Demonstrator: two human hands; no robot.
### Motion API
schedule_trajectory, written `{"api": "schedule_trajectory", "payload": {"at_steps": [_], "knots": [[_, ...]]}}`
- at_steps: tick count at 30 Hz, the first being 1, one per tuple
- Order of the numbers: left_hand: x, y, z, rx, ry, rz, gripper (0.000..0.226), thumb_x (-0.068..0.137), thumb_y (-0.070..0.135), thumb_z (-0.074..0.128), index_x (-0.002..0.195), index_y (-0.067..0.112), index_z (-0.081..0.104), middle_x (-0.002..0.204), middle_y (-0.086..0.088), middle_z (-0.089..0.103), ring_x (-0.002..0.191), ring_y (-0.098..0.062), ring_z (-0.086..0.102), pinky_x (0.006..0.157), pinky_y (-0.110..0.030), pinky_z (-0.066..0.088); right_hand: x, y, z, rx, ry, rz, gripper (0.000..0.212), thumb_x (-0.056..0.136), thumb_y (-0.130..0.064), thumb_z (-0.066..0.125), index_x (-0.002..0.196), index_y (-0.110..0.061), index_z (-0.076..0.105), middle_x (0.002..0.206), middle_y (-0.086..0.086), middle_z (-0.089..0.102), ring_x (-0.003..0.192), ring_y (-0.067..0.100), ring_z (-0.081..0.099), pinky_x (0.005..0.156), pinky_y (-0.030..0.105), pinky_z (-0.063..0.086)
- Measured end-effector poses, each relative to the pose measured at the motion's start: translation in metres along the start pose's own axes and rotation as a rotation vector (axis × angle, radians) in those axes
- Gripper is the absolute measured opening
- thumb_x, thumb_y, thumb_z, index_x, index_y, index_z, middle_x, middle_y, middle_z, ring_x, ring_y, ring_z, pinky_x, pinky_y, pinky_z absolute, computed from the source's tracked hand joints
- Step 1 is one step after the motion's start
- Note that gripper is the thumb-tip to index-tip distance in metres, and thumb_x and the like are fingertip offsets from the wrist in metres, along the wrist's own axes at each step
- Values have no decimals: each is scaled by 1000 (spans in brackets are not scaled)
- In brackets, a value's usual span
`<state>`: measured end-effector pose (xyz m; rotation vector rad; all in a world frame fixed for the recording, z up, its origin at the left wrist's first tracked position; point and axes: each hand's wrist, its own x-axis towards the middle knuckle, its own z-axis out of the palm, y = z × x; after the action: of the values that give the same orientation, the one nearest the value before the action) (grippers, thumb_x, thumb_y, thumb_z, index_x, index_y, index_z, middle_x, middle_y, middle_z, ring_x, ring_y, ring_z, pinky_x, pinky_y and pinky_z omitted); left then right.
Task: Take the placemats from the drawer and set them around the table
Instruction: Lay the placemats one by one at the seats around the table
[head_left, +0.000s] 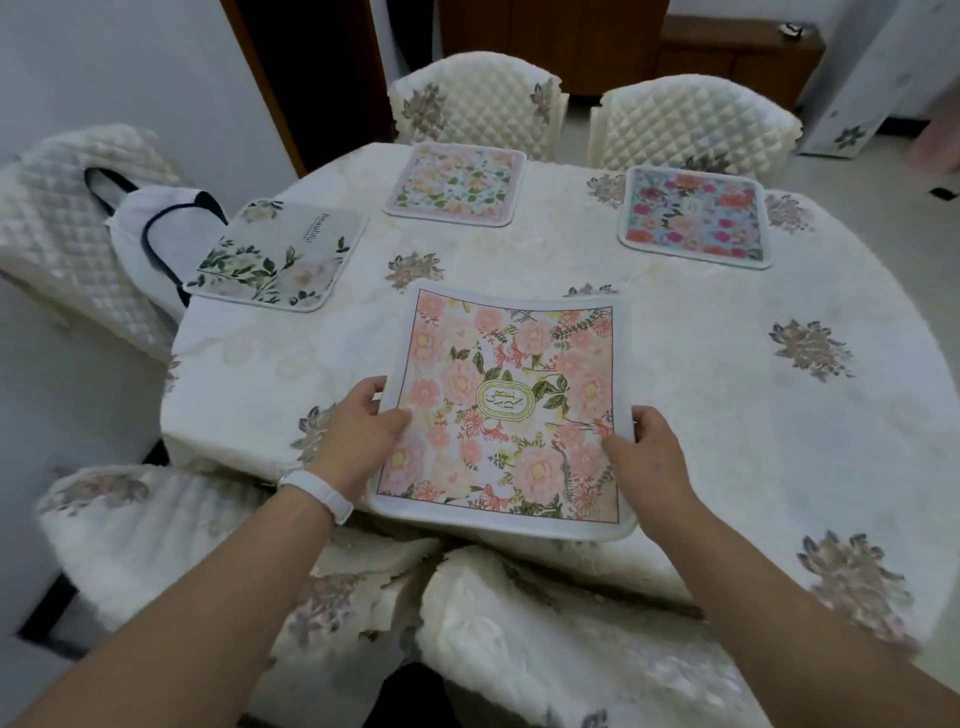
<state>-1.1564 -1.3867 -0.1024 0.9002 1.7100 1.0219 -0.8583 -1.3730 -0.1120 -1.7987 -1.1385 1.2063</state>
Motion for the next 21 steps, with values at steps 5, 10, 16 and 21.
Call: {"api": "schedule_trajectory", "payload": {"at_steps": [5,10,16,21], "knots": [[66,-26,-75,8,-91,-19,28,93,7,62,115,24,61,102,1,74,82,-17,74,68,-32,60,-2,-11,95,-34,73,19,18,88,-15,57,97,-30,53,93,-4,64,77,14,63,62,34,52],[111,-52,-115,5,-175,-58,25,94,8,63,116,21,61,104,-4,73,89,-22,73,75,-36,59,-3,-14,155,-30,158,88,16,89,-14,55,92,-30,53,90,3,63,67,19,56,56,33,49],[139,-87,-138,-30,-185,-155,25,93,6,61,111,23,62,104,-4,73,92,-24,72,76,-35,58,5,-10,203,-51,199,177,18,90,-11,54,106,-19,54,88,2,64,65,18,58,51,28,48],[146,-111,-144,-119,-186,-265,24,90,5,62,110,18,64,109,-14,70,93,-33,69,79,-51,59,9,2,231,15,296,262,9,90,-9,53,97,-16,52,82,3,56,59,15,48,42,22,40]]}}
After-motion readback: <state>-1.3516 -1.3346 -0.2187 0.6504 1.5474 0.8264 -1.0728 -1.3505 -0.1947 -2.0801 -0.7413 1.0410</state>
